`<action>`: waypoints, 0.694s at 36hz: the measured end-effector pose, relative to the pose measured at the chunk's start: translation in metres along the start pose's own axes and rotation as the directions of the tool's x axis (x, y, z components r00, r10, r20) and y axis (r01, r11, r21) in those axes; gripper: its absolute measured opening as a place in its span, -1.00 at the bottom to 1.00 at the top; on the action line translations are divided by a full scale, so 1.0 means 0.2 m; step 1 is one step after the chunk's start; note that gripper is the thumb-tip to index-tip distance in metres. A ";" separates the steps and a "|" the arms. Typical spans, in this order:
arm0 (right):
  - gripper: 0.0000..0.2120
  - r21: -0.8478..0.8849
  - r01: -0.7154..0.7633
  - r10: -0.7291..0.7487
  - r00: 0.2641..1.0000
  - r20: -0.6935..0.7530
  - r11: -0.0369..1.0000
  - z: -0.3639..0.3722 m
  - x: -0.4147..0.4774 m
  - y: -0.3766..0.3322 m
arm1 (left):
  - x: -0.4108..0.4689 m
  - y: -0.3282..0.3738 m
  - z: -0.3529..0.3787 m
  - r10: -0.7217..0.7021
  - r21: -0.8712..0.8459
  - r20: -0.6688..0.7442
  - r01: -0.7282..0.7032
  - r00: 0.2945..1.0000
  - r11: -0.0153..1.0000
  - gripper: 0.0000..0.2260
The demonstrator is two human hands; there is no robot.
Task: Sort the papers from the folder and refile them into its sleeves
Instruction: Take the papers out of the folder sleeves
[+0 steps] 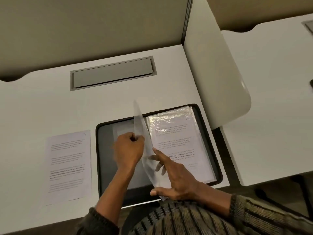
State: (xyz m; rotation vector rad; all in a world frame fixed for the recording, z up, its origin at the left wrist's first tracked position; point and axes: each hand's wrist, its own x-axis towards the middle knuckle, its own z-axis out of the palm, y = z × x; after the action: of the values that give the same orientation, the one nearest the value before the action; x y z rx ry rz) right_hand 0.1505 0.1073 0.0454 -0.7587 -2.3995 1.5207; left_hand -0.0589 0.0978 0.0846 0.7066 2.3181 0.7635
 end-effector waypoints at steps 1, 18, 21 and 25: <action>0.08 0.034 0.019 -0.019 1.000 0.002 0.999 0.00 0.01 0.00 | 0.02 -0.02 -0.04 -0.004 0.012 0.004 0.004 1.000 1.000 -0.78; -0.23 -0.633 -0.083 0.197 0.974 0.111 0.770 0.26 0.21 0.32 | 0.33 -0.70 -0.28 -0.174 0.340 0.006 0.162 0.985 0.926 -0.79; -0.21 -0.698 -0.078 0.190 0.978 0.084 0.712 0.33 0.20 0.31 | 0.32 -0.74 -0.24 -0.165 0.396 -0.067 0.178 0.984 0.901 -0.74; -0.20 -0.732 -0.092 0.200 0.978 0.062 0.676 0.36 0.20 0.28 | 0.29 -0.70 -0.16 0.016 0.477 -0.126 0.047 0.992 0.877 -0.47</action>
State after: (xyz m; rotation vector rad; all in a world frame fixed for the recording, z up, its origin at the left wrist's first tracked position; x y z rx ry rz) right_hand 0.1037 0.0914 -0.0404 -1.0245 -3.1402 0.5900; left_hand -0.1614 0.0255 -0.0070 0.8673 2.6585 0.2168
